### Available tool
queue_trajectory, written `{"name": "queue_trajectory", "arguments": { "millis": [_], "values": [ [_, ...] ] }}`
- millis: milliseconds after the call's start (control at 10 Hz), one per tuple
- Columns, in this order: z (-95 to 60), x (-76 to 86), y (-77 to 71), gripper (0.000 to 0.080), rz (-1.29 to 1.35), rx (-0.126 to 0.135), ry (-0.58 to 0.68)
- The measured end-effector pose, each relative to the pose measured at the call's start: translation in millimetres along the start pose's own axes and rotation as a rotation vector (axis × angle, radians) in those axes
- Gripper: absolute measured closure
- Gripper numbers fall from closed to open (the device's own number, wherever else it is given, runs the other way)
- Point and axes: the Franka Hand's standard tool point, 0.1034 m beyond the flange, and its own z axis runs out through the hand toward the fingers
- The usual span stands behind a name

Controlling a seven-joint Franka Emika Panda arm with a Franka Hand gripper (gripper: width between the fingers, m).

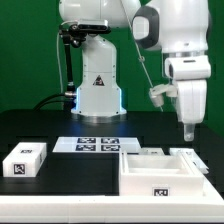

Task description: Assemble cabinet

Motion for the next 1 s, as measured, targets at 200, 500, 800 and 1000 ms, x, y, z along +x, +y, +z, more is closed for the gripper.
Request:
{"name": "queue_trajectory", "arguments": {
  "millis": [200,500,800,1000],
  "values": [
    [21.7,1.7,-5.6,0.0150,0.009,0.017,0.019],
    [34.4,2.5,-3.9,0.0150,0.018,0.021,0.034],
    [35.0,0.3,-2.9,0.0152,0.024,0.019,0.036],
    [35.0,0.1,-2.8,0.0469,0.024,0.019,0.036]
  ]
}}
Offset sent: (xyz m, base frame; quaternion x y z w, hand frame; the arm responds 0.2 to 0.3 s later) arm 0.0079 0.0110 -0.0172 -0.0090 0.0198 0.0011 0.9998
